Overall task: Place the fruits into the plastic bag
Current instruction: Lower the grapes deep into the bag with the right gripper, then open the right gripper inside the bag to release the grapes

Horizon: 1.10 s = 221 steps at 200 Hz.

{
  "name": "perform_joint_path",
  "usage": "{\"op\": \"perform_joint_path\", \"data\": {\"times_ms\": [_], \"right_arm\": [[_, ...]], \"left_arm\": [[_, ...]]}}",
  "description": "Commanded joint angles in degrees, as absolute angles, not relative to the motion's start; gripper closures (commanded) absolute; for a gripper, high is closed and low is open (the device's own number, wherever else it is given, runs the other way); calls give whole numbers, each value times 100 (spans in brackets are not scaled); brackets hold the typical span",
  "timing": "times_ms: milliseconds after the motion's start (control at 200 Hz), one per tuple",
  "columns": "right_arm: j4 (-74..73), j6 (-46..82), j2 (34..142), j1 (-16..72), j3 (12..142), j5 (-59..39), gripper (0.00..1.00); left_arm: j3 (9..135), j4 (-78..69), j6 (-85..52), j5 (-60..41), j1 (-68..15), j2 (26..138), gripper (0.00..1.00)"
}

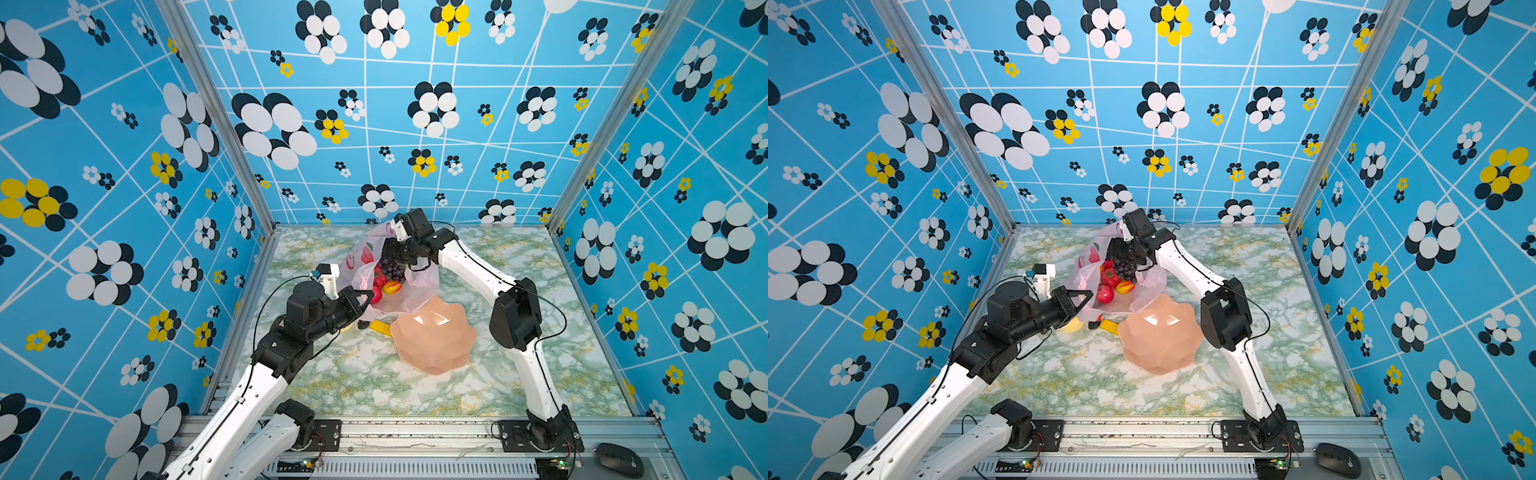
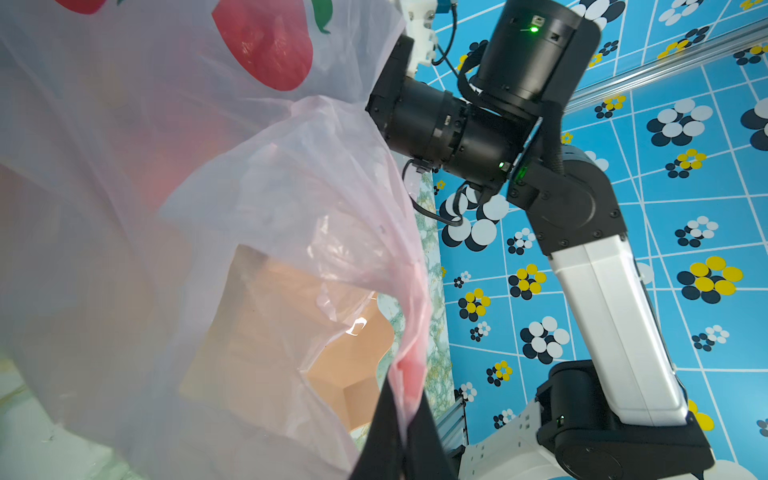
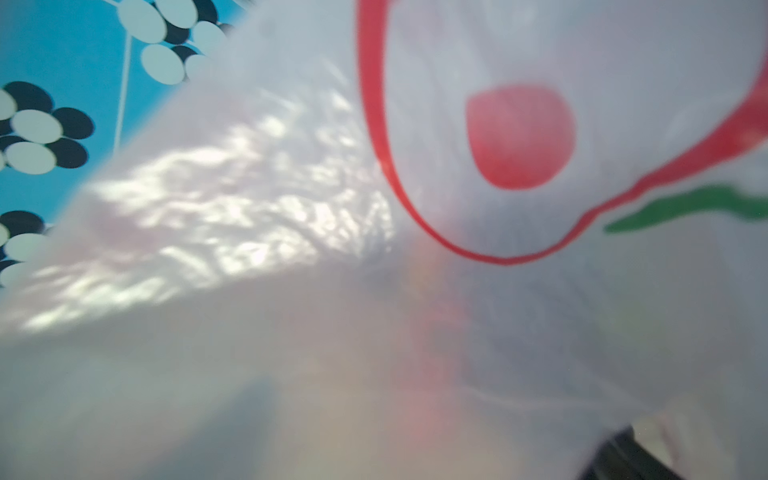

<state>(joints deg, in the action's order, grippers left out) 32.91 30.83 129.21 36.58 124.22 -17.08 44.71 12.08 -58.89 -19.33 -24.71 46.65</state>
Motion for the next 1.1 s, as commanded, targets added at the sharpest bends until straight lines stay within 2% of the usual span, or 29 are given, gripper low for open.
{"op": "perform_joint_path", "data": {"times_ms": [0,390,530,755,900,1100], "right_arm": [[3736,2678,12215,3827,12183,-1686,1],[4252,2044,10838,4014,10354,-1028,2],[4583,1515,10830,4033,10417,-853,2],[5695,593,11798,4041,11716,-717,2],[6938,133,13071,4086,13452,-389,2],[8062,253,14349,4087,15390,-349,3]], "left_arm": [[4413,1105,-5862,-1978,-2428,4546,100],[4271,883,-6004,-2014,-2540,4557,100],[4263,914,-5985,-1970,-2540,4518,100],[4267,901,-6020,-1965,-2566,4506,100],[4297,1022,-5954,-1899,-2566,4417,100],[4366,1192,-5856,-1857,-2549,4317,100]]}}
